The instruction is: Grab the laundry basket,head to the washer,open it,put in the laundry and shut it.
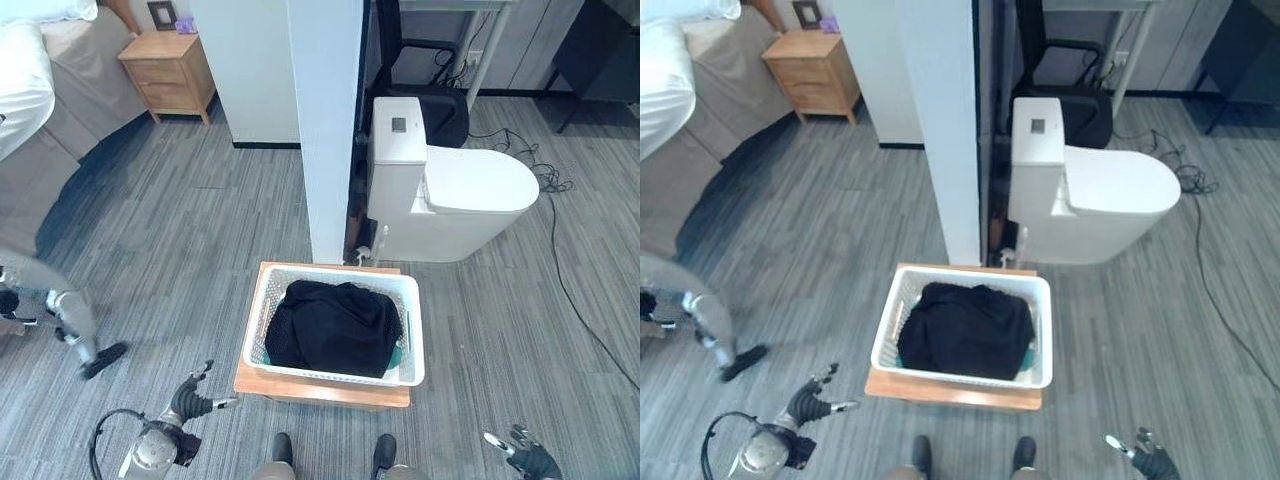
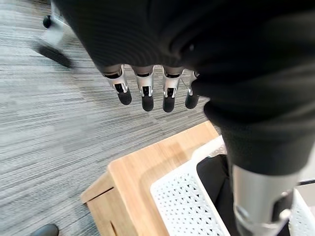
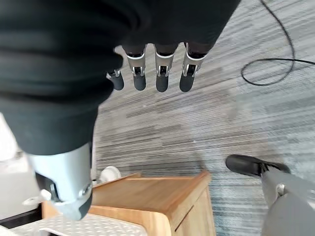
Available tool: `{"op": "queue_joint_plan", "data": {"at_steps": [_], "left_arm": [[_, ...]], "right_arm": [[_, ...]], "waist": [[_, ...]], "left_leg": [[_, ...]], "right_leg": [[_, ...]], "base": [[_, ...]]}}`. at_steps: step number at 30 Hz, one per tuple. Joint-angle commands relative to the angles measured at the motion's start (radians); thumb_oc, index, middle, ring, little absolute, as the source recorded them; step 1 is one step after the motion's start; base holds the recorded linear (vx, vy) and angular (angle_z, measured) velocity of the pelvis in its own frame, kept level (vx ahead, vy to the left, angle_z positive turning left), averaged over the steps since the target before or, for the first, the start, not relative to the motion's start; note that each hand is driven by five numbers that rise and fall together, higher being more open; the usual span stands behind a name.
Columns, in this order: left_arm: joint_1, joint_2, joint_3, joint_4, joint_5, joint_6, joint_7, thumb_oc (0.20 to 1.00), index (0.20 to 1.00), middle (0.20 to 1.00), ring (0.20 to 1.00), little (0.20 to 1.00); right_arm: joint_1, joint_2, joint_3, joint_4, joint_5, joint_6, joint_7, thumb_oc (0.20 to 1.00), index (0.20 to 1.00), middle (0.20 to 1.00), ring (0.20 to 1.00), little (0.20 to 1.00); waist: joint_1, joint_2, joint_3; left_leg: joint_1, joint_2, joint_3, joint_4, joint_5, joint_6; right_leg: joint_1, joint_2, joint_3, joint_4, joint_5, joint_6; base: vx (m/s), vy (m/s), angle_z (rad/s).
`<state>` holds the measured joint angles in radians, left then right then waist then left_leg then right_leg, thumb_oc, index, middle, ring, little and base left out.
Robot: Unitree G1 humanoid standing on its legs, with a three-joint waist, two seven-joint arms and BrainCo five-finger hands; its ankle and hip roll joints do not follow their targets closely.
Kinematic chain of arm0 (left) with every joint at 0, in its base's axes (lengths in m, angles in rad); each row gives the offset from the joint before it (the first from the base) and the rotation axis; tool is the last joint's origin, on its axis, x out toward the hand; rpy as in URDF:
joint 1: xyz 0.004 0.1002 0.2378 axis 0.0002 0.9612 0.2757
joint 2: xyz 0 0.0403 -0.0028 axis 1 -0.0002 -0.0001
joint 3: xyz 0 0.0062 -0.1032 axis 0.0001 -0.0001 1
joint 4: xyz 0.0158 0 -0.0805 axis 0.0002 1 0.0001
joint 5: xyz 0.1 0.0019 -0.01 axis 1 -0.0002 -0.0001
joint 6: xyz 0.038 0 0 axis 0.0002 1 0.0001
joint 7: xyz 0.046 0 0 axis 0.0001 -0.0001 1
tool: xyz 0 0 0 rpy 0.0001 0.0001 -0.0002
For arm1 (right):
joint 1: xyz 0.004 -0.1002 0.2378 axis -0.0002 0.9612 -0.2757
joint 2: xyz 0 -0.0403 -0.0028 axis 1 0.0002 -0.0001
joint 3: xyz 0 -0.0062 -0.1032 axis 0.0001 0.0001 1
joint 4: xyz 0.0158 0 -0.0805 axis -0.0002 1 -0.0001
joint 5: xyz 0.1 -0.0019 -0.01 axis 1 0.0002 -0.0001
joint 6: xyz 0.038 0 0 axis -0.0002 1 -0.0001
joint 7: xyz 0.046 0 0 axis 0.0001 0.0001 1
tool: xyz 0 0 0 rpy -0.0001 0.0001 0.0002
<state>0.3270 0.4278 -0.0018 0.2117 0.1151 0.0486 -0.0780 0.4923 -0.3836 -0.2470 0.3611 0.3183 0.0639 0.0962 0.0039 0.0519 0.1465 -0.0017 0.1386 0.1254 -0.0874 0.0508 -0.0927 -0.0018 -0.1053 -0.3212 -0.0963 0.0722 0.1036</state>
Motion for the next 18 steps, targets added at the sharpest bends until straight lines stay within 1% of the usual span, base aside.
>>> {"op": "queue_joint_plan", "data": {"at_steps": [1, 3, 7, 8, 9, 10, 11, 12, 14, 16, 18], "left_arm": [[-0.047, 0.050, 0.048, -0.016, -0.044, -0.011, -0.008, 1.000, 1.000, 1.000, 1.000, 1.000], [-0.056, 0.050, 0.062, -0.046, -0.066, -0.012, -0.012, 1.000, 1.000, 1.000, 1.000, 1.000], [-0.120, 0.051, 0.039, -0.037, -0.060, -0.007, 0.003, 1.000, 1.000, 1.000, 1.000, 1.000], [-0.154, 0.041, 0.032, -0.028, -0.091, 0.002, 0.005, 1.000, 1.000, 1.000, 1.000, 1.000], [-0.158, 0.040, 0.032, -0.026, -0.093, 0.002, 0.006, 1.000, 1.000, 1.000, 1.000, 1.000], [-0.175, 0.026, 0.021, -0.009, -0.147, 0.011, 0.006, 1.000, 1.000, 1.000, 1.000, 1.000], [-0.180, 0.026, 0.021, -0.006, -0.151, 0.010, 0.007, 1.000, 1.000, 1.000, 1.000, 1.000], [-0.215, 0.023, -0.002, 0.001, -0.193, 0.023, 0.000, 1.000, 1.000, 1.000, 1.000, 1.000], [-0.277, 0.031, -0.036, 0.021, -0.194, 0.033, 0.007, 1.000, 1.000, 1.000, 1.000, 1.000], [-0.301, 0.030, -0.047, 0.035, -0.193, 0.035, 0.008, 1.000, 1.000, 1.000, 1.000, 1.000], [-0.352, 0.029, -0.078, 0.070, -0.180, 0.044, 0.019, 1.000, 1.000, 1.000, 1.000, 1.000]], "right_arm": [[-0.048, -0.009, -0.065, -0.007, -0.014, -0.004, 0.001, 1.000, 1.000, 1.000, 1.000, 1.000], [-0.077, -0.019, -0.086, -0.092, -0.068, 0.001, -0.014, 1.000, 1.000, 1.000, 1.000, 1.000], [-0.173, -0.042, -0.067, -0.049, -0.105, -0.007, -0.047, 1.000, 1.000, 1.000, 1.000, 1.000], [-0.213, -0.060, -0.056, -0.028, -0.124, 0.002, -0.049, 1.000, 1.000, 1.000, 1.000, 1.000], [-0.217, -0.062, -0.056, -0.024, -0.124, 0.001, -0.049, 1.000, 1.000, 1.000, 1.000, 1.000], [-0.249, -0.075, -0.045, -0.004, -0.121, 0.007, -0.055, 1.000, 1.000, 1.000, 1.000, 1.000], [-0.254, -0.077, -0.044, 0.001, -0.120, 0.006, -0.056, 1.000, 1.000, 1.000, 1.000, 1.000], [-0.306, -0.108, -0.017, 0.030, -0.144, 0.020, -0.056, 1.000, 1.000, 1.000, 1.000, 1.000], [-0.380, -0.147, 0.018, 0.086, -0.130, 0.030, -0.058, 1.000, 1.000, 1.000, 1.000, 1.000], [-0.408, -0.160, 0.034, 0.108, -0.121, 0.031, -0.053, 1.000, 1.000, 1.000, 1.000, 1.000], [-0.467, -0.187, 0.090, 0.151, -0.119, 0.045, -0.037, 1.000, 1.000, 1.000, 1.000, 1.000]], "waist": [[-0.005, -0.043, 0.011], [-0.012, -0.035, 0.009], [-0.013, -0.028, 0.004], [-0.012, -0.028, 0.000], [-0.012, -0.027, 0.002], [-0.009, -0.028, -0.002], [-0.010, -0.027, 0.000], [-0.005, -0.025, -0.005], [0.001, -0.023, -0.009], [0.003, -0.023, -0.009], [0.012, -0.025, -0.014]], "left_leg": [[-0.040, 0.007, 0.017, 0.062, -0.003, -0.009], [-0.027, 0.008, 0.033, 0.049, -0.005, -0.007], [-0.018, 0.004, 0.044, 0.044, -0.012, -0.004], [-0.014, 0.002, 0.048, 0.042, -0.014, -0.003], [-0.013, 0.002, 0.049, 0.041, -0.014, -0.003], [-0.011, 0.002, 0.052, 0.039, -0.014, -0.003], [-0.011, 0.002, 0.052, 0.038, -0.013, -0.003], [-0.008, 0.001, 0.051, 0.031, -0.011, -0.002], [-0.004, -0.001, 0.048, 0.012, -0.003, -0.002], [-0.006, -0.001, 0.046, 0.010, -0.001, -0.002], [-0.010, -0.004, 0.042, 0.005, 0.002, -0.002]], "right_leg": [[0.044, -0.057, 0.002, 0.011, -0.050, 0.060], [0.043, -0.062, 0.008, 0.010, -0.047, 0.065], [0.038, -0.069, 0.016, 0.009, -0.038, 0.073], [0.035, -0.072, 0.021, 0.009, -0.036, 0.075], [0.035, -0.072, 0.022, 0.009, -0.035, 0.075], [0.036, -0.074, 0.022, 0.009, -0.034, 0.076], [0.035, -0.074, 0.023, 0.009, -0.034, 0.076], [0.034, -0.075, 0.022, 0.009, -0.029, 0.078], [0.030, -0.079, 0.018, 0.009, -0.023, 0.081], [0.028, -0.080, 0.017, 0.009, -0.020, 0.082], [0.025, -0.083, 0.012, 0.009, -0.016, 0.086]], "base": [[0.02, 0.018, -0.12], [0.03, 0.035, -0.18], [0.01, 0.036, -0.08], [0.01, 0.029, -0.11], [0.01, 0.024, -0.16], [0.00, 0.007, -0.17], [0.01, 0.016, -0.11], [0.01, 0.015, -0.04], [0.00, 0.000, 0.00], [0.00, 0.000, 0.00], [0.00, 0.000, 0.00]]}}
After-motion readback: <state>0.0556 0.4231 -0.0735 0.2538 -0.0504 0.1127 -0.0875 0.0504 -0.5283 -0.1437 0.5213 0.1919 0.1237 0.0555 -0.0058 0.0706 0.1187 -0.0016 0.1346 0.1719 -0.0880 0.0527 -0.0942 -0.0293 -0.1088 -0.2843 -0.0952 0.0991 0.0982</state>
